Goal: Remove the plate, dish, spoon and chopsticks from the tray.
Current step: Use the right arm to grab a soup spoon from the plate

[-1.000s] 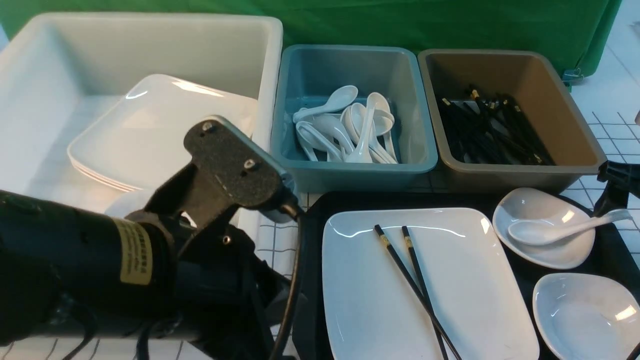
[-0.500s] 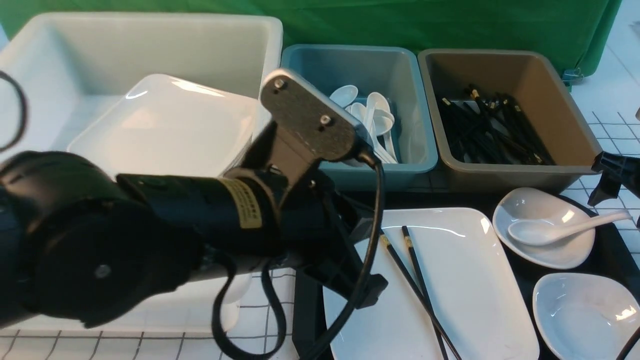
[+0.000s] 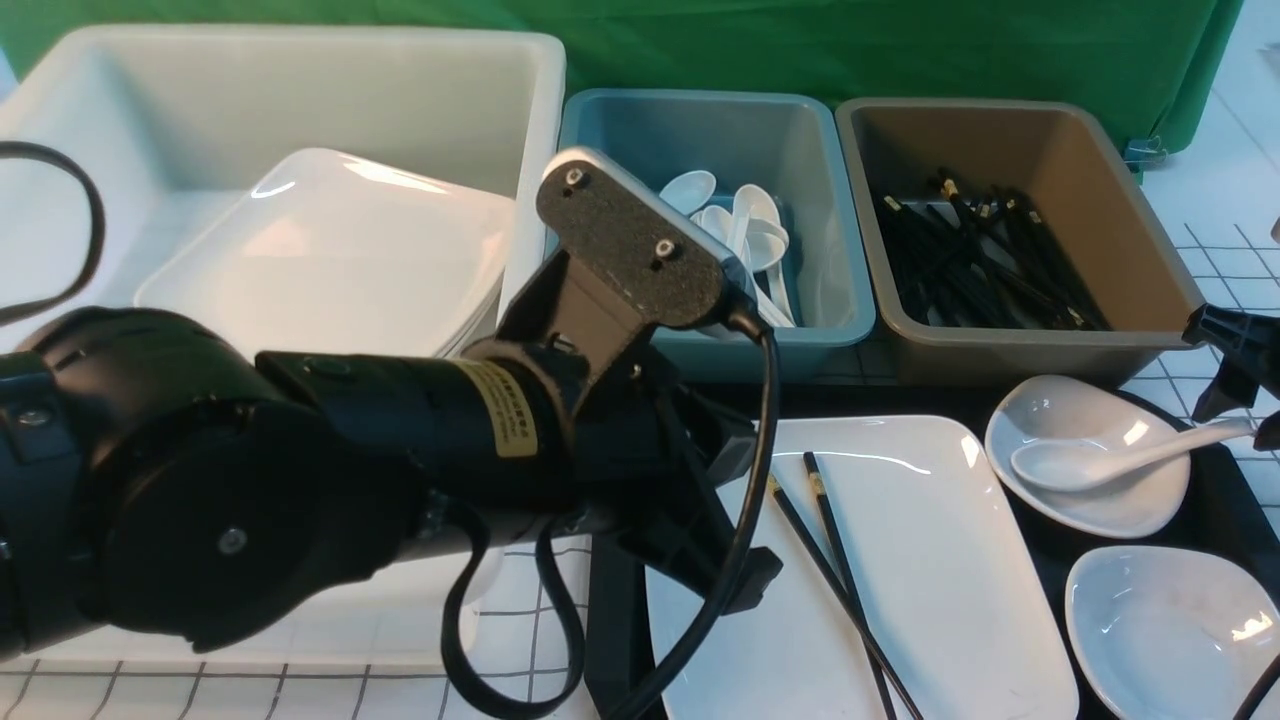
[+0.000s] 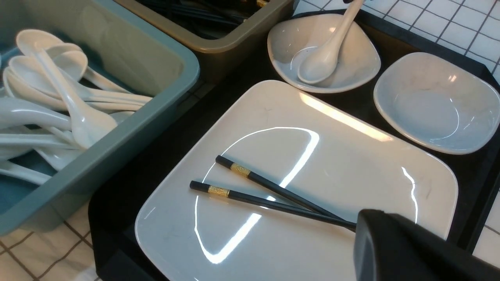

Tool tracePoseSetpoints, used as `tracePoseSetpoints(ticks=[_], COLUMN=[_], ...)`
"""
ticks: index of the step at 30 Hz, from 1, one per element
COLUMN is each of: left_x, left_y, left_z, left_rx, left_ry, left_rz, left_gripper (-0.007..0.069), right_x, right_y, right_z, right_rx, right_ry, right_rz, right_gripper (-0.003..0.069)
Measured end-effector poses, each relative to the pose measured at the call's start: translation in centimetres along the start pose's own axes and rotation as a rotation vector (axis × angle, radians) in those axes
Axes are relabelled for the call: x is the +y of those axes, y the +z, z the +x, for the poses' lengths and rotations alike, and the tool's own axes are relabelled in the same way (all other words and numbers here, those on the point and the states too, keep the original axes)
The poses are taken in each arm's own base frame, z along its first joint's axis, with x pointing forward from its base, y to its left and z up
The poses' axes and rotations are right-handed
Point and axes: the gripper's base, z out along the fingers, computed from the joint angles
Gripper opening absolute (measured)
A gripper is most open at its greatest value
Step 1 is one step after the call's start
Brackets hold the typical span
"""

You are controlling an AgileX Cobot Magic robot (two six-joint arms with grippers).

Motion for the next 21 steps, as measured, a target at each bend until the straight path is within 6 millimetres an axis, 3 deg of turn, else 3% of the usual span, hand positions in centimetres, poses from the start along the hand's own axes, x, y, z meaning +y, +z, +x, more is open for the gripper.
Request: tracePoseSetpoints(ticks=[4, 7, 10, 18, 21], left_x=[0.00, 0.01, 0.01, 0.00, 0.02], left_y=[0.00, 0.00, 0.00, 0.00, 0.00], left_z=[-0.03, -0.05, -0.05, -0.06, -0.13], left_rx=[-0.003, -0.005, -0.005, -0.007, -0.015], left_ry=[0.002, 0.002, 0.002, -0.001, -0.001], left_rz=[-0.001, -0.001, -0.001, 0.000, -0.002], left_gripper=[-0.0003, -0.0003, -0.0003, -0.0003, -0.0003], right_x=[0.00, 0.00, 0.00, 0.00, 0.05], right_y=[0.00, 0.00, 0.00, -0.12, -0.48], right_z=[-0.01, 0.00, 0.00, 0.05, -0.01], right_rx=[-0.001, 0.000, 0.000, 0.005, -0.003], right_ry=[0.000, -0.001, -0.001, -0.001, -0.002], right_rz=[0.000, 0.000, 0.000, 0.001, -0.002], right_gripper=[0.0269, 0.0167, 0.0122, 0.0098, 0.0030])
